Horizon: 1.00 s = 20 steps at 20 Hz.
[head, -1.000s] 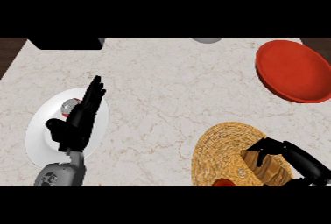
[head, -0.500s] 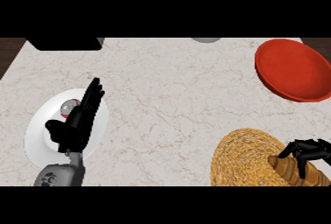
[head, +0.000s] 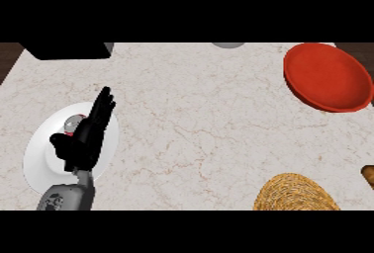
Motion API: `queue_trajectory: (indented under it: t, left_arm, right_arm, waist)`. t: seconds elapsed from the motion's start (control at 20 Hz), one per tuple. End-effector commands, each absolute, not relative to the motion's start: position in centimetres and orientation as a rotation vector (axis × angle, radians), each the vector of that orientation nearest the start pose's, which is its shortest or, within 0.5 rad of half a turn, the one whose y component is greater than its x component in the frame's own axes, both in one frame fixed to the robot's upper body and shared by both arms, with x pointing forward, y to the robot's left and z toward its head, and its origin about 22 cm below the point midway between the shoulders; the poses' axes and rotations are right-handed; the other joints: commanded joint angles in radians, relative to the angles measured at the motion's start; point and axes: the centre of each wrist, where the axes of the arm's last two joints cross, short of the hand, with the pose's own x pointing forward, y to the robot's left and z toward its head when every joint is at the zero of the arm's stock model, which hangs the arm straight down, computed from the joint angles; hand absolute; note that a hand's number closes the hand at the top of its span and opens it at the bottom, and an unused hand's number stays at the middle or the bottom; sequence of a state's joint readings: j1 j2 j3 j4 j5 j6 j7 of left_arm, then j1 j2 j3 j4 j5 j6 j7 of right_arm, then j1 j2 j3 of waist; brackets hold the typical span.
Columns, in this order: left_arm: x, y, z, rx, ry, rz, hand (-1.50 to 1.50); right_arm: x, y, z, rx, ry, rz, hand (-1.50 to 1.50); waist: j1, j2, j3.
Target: Pick the croissant from the placemat and place it in the bowl
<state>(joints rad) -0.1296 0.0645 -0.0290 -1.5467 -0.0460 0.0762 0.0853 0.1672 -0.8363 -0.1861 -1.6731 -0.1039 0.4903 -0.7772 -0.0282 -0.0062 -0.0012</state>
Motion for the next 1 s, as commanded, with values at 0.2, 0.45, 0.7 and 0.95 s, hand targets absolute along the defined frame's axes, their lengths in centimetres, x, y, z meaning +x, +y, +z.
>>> queue_trajectory:
  t: [0.2,0.45,0.7,0.95]
  left_arm:
    - [27.3,22.1,3.3,0.065,-1.602,-0.107,0.00]
    - [29.0,23.2,2.2,0.072,-1.585,-0.115,0.00]
    - [27.2,19.4,2.5,0.041,-1.597,-0.139,0.00]
    - [26.6,19.5,2.3,0.028,-1.587,-0.153,0.00]
  right_arm:
    - [20.4,-44.3,21.4,0.037,-2.071,0.994,1.50]
    - [21.8,-43.4,25.1,-0.015,-2.084,0.885,1.50]
    - [25.8,-43.1,26.1,-0.127,-2.052,0.871,1.50]
    - [28.3,-42.8,26.7,-0.363,-1.997,0.901,1.50]
  waist:
    - [0.022,0.004,0.001]
    - [0.025,0.007,0.000]
    - [0.045,0.010,0.001]
    - [0.071,0.015,0.002]
